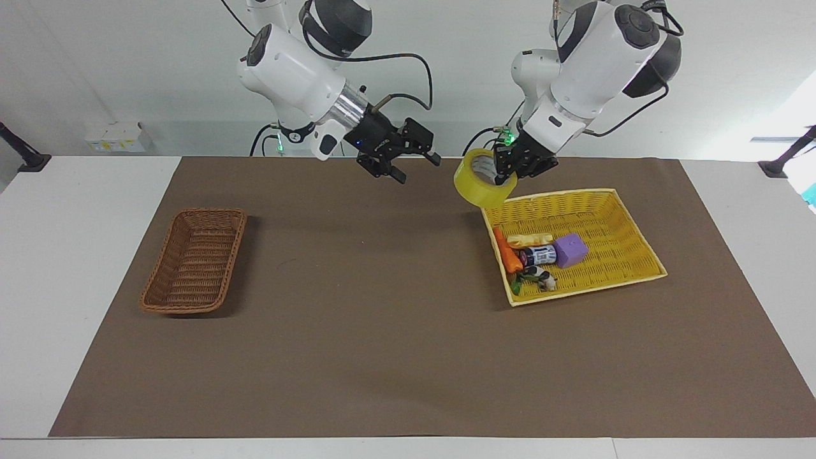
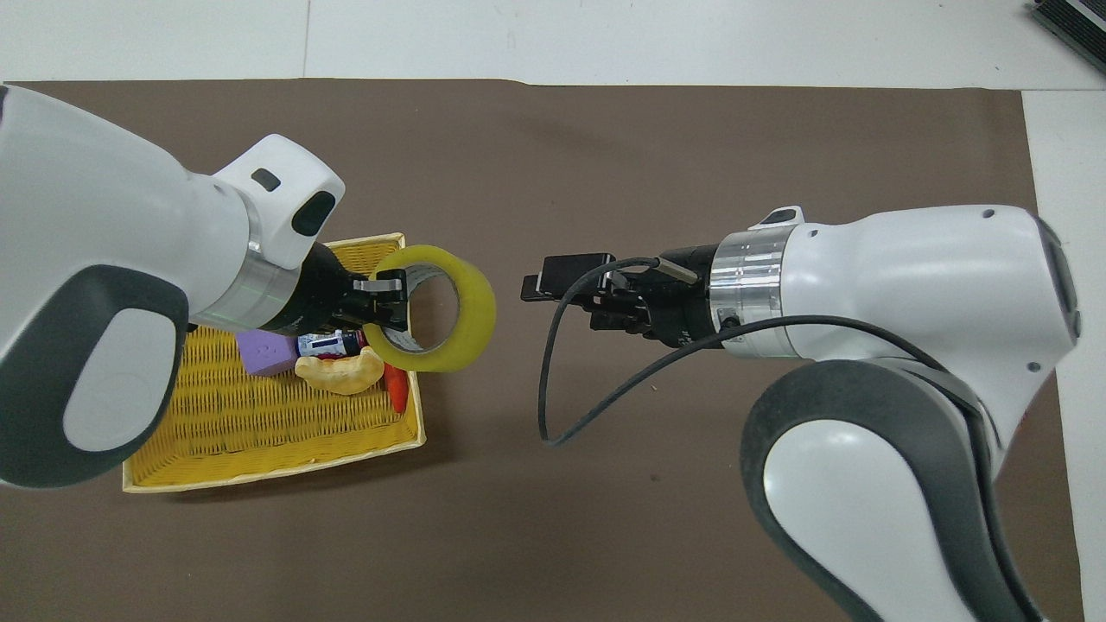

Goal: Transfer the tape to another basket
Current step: 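Grasp the tape with the right gripper from the left gripper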

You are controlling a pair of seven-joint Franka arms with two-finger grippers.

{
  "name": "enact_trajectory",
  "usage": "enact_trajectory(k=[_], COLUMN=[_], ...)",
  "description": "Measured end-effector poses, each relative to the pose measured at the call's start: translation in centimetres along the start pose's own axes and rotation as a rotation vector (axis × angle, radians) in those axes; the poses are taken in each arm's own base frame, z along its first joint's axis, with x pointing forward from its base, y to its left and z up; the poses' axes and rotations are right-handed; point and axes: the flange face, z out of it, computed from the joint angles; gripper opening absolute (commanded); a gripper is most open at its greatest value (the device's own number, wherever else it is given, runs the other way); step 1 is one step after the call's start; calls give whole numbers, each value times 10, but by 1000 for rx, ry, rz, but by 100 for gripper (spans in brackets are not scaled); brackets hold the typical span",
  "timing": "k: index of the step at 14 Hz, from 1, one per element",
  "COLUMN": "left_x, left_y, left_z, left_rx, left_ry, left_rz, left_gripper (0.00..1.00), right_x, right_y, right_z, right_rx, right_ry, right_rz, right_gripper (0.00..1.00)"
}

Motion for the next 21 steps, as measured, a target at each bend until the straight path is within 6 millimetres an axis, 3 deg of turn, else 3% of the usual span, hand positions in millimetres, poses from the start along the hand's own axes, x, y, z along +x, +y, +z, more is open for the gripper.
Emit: enact_trajectory(k=[7, 12, 13, 14, 16, 18, 19, 21], left_x=[-19, -19, -18, -18, -18, -18, -19, -20], left_y=[55, 64, 64, 64, 64, 64, 65, 69], left_z=[16, 16, 16, 16, 16, 16, 19, 19], left_rx=[-75, -100, -101, -102, -103, -102, -101, -112], left_ry=[54, 86, 87, 88, 88, 88, 83, 81], left_rz=[16, -5, -5, -5, -5, -5, -3, 0], left_gripper=[0, 0, 0, 0, 0, 0, 0, 2], right_x=[-3, -1, -1, -1, 0, 2, 1, 1], right_y=[4, 7, 7, 7, 8, 9, 7, 10], right_z=[10, 10, 9, 9, 6, 4, 2, 3], right_rx=[-8, -10, -10, -9, -8, -6, -4, -8], right_ry=[-11, -9, -8, -7, -3, -1, -3, -13], right_rz=[-43, -56, -58, -58, -57, -54, -56, -52], right_gripper=[100, 100, 96, 82, 40, 8, 0, 0])
